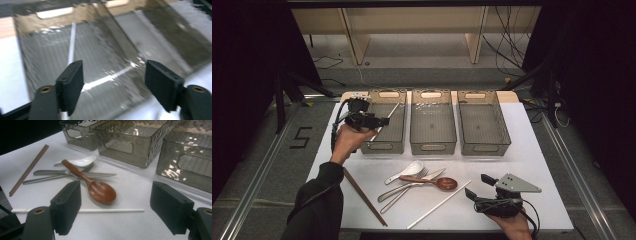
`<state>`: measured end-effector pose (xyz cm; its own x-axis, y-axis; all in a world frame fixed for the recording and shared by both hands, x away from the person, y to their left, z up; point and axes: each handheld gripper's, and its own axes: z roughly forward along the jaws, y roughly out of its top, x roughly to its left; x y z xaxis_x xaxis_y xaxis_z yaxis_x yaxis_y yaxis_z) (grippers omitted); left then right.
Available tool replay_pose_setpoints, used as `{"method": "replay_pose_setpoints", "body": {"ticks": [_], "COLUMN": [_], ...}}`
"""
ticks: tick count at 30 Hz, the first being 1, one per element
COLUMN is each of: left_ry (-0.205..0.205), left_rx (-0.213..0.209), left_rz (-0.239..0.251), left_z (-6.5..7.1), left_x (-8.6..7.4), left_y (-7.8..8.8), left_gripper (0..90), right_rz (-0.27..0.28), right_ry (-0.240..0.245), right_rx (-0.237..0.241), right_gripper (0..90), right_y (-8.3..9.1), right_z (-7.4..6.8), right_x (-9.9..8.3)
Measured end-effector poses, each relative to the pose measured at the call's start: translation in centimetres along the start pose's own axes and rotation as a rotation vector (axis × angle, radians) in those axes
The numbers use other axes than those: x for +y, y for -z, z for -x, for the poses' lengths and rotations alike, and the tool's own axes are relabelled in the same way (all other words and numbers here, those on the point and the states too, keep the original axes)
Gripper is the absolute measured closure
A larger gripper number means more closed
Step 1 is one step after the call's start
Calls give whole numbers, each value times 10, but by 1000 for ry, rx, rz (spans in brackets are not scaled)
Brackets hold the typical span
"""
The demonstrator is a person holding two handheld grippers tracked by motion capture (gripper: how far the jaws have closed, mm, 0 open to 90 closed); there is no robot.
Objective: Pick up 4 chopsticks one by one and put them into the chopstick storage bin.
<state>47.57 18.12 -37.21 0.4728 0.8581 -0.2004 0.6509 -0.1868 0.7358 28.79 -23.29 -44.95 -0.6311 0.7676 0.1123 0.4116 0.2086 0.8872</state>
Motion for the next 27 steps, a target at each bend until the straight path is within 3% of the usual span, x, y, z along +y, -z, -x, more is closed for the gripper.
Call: {"method": "replay_pose_setpoints", "body": {"ticks": [7, 10, 12, 14, 20, 22, 27], "left_ry": [-19, -68, -79, -125, -165, -171, -207], "left_rx": [-70, -67, -88, -76, -123, -133, -140], "left_rz": [2, -44, -59, -111, -202, -210, -265], "left_z": [32, 47, 60, 74, 104, 113, 125], "left_x": [-29, -36, -44, -52, -70, -74, -86], "left_y": [12, 11, 10, 7, 0, -1, -9], "left_gripper": [230, 223, 225, 221, 208, 208, 194], "right_rz": [3, 7, 8, 12, 11, 12, 11], "right_ry": [-7, -9, -8, -5, 2, 3, 6], "right_rx": [-9, -12, -15, -20, -26, -27, -30], "right_gripper": [259, 259, 259, 259, 259, 259, 259], "right_y": [1, 2, 3, 3, 4, 4, 3], "right_z": [2, 2, 3, 3, 3, 3, 3], "right_x": [1, 2, 2, 3, 3, 3, 3]}}
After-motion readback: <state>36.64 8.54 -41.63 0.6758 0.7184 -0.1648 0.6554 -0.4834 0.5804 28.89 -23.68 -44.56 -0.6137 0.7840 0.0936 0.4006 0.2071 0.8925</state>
